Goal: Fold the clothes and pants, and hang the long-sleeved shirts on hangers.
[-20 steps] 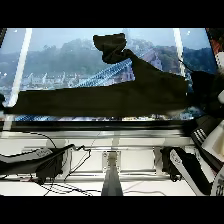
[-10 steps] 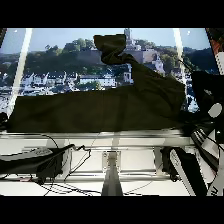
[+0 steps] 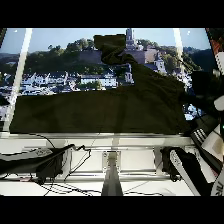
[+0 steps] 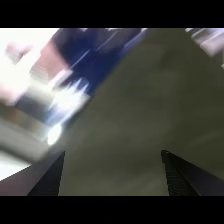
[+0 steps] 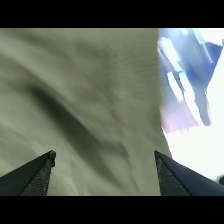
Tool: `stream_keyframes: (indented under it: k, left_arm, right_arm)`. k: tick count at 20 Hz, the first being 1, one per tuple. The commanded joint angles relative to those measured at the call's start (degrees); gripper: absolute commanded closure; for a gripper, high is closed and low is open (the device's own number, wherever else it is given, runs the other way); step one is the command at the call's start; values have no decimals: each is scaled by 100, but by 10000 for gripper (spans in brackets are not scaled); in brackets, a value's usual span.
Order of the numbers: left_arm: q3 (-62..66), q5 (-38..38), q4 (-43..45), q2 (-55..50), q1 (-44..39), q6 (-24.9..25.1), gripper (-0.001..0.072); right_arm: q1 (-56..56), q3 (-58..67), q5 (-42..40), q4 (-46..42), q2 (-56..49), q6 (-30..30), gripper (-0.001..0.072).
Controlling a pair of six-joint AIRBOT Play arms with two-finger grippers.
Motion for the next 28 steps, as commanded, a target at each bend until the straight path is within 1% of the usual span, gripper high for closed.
stream_keyframes:
  k: [1,3,5,6,8,9,11,12,13,15,16,19,20,21,22,24,25,26,27,28]
  left_arm:
    - [474,494,-1572,70,-603,0,17]
    - [474,662,-1961,61,-970,2,17]
    - [474,686,-1958,48,-1353,81,17]
    - [474,684,-1961,48,-1506,109,17]
    - [474,691,-1958,46,-1764,109,17]
    - [472,706,-1961,46,-1869,109,17]
    - [472,721,-1961,42,-2024,109,17]
    - [472,726,-1961,33,-2076,109,18]
    - [472,726,-1958,17,-2120,109,17]
    - [472,721,-1961,-46,-2140,107,17]
    - [472,721,-1961,-87,-2140,107,17]
    - [472,721,-1961,-199,-2140,107,18]
    - [470,723,-1961,-227,-2140,107,18]
    - [470,721,-1961,-260,-2140,107,18]
    - [470,721,-1961,-289,-2140,107,18]
    - [468,721,-1961,-334,-2140,109,18]
    - [468,721,-1961,-348,-2140,109,18]
    - [468,723,-1963,-354,-2140,107,18]
    - [468,721,-1961,-367,-2140,107,18]
    - [468,721,-1961,-382,-2140,107,18]
  right_arm:
    - [949,872,-973,791,-1093,-485,21]
    - [1663,1523,-1338,761,-2131,-485,21]
    - [2186,2260,-1694,584,-3200,-505,21]
    - [2371,2673,-1781,474,-3729,-501,21]
    - [2605,3477,-1657,466,-4656,-544,21]
    - [2726,3818,-1572,470,-5007,-898,20]
    - [3036,4262,-1646,461,-5453,-2227,20]
    - [3200,4369,-1836,431,-5569,-2789,20]
    - [3344,4385,-2061,372,-5635,-3136,20]
    - [3602,4382,-2520,295,-5770,-4127,20]
    - [3692,4382,-2802,295,-5860,-4448,20]
    - [3764,4385,-3602,289,-6157,-4489,23]
    - [3762,4385,-3779,251,-6236,-4489,61]
    - [3757,4385,-3932,177,-6297,-4489,135]
    - [3757,4385,-4116,155,-6341,-4489,159]
    - [3757,4385,-4406,122,-6393,-4489,159]
    - [3757,4385,-4507,116,-6406,-4489,172]
    - [3757,4385,-4538,94,-6424,-4489,300]
    - [3757,4385,-4500,94,-6437,-4489,493]
    - [3757,4385,-4417,92,-6437,-4489,654]
